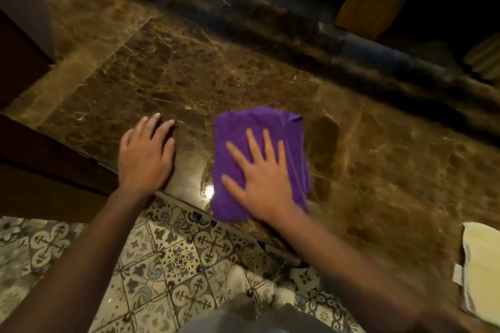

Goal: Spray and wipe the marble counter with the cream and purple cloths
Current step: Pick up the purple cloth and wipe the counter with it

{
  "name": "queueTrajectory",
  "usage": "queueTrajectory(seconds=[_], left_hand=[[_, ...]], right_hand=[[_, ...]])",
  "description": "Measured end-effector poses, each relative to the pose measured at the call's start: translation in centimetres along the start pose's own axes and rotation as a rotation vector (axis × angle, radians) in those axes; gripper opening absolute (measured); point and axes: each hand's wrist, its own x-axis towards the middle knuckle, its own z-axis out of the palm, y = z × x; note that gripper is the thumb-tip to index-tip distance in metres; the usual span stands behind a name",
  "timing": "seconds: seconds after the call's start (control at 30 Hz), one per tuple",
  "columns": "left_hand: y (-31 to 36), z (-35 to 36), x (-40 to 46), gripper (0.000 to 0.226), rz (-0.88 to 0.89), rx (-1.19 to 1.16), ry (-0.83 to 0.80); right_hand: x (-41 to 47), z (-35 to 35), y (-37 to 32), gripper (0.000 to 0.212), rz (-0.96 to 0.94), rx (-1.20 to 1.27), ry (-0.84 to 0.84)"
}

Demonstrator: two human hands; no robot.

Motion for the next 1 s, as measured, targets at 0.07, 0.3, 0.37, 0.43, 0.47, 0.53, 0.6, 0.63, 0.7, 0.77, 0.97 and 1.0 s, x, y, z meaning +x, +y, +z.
queueTrajectory(seconds=[0.07, 0.3, 0.37, 0.43, 0.47, 0.53, 0.6, 0.63, 0.7, 0.77, 0.97, 1.0], left_hand=[[-0.5, 0.0, 0.4, 0.052, -0.028, 0.022, -0.009], [-0.5, 0.2, 0.7, 0.061, -0.072, 0.051, -0.056], [-0.5, 0.3, 0.8, 0.059, -0.064, 0.037, -0.043], [-0.4, 0.4, 0.7, 0.058, -0.061, 0.044, -0.039], [-0.4, 0.4, 0.7, 0.058, -0.062, 0.043, -0.037], [-0.5, 0.3, 0.6, 0.057, -0.063, 0.033, -0.026], [-0.5, 0.2, 0.7, 0.055, -0.055, 0.013, -0.020], [-0.5, 0.1, 0.6, 0.054, -0.052, 0.002, -0.015], [-0.5, 0.2, 0.5, 0.054, -0.054, 0.003, -0.012], [-0.5, 0.2, 0.5, 0.054, -0.066, 0.003, -0.011], [0.6, 0.1, -1.6, 0.053, 0.011, 0.018, -0.013], [1.0, 0.5, -2.2, 0.054, 0.037, 0.036, -0.032]], right_hand=[[-6.7, 0.3, 1.0, 0.070, -0.013, 0.002, -0.022], [-4.4, -2.9, 17.7, 0.078, 0.585, -0.076, 0.079], [1.1, -3.5, 18.8, 0.077, 0.636, -0.051, 0.097], [6.4, -3.8, 17.4, 0.076, 0.614, -0.030, 0.083], [8.6, -3.8, 16.0, 0.076, 0.581, -0.018, 0.068], [11.7, -3.4, 11.9, 0.075, 0.467, 0.006, 0.036], [12.0, -2.4, 6.7, 0.075, 0.316, -0.007, 0.035], [11.1, -1.7, 4.0, 0.074, 0.229, -0.025, 0.031], [7.1, -0.3, -0.4, 0.072, 0.072, -0.032, 0.013], [1.4, 0.9, -2.5, 0.069, -0.044, -0.015, 0.033], [-15.6, 1.5, 5.4, 0.067, 0.211, -0.028, 0.060], [-17.4, 0.9, 8.1, 0.068, 0.329, -0.042, 0.060]])
